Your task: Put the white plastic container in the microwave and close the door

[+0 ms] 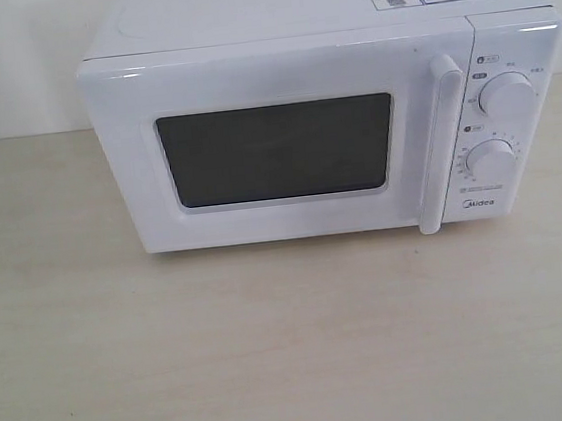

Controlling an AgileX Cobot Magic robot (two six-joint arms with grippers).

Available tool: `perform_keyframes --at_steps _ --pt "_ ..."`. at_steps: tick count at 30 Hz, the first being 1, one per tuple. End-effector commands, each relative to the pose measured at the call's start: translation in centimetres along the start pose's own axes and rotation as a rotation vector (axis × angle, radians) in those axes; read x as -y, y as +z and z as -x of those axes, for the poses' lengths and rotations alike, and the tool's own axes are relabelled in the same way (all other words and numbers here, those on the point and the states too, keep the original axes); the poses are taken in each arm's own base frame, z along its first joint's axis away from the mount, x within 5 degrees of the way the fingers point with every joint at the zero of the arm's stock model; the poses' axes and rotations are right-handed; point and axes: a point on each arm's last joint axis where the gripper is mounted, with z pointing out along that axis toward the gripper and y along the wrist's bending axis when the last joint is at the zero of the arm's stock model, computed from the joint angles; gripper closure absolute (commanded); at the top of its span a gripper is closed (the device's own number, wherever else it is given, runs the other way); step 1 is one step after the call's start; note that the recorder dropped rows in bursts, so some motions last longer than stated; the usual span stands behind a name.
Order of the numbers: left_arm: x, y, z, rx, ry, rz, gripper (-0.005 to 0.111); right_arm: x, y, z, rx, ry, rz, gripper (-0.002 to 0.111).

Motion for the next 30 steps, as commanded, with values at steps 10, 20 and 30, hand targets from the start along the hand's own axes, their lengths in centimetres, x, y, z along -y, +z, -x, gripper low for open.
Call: perform_keyframes --at_steps 10,20,30 --pt "0.0 0.1 -0.1 -0.003 -0.001 -0.003 0.102 0.2 -2.3 -1.5 -0.116 0.060 -0.108 0.109" --pt "0.0 0.1 -0.1 -0.003 -0.001 -0.003 0.102 1.2 -3.7 -1.8 -0.095 0.077 -0.263 0.109" --pt "0.0 0.1 -0.1 -0.003 -0.001 -0.003 0.102 1.6 -3.9 -1.8 -0.106 0.045 -0.311 0.109"
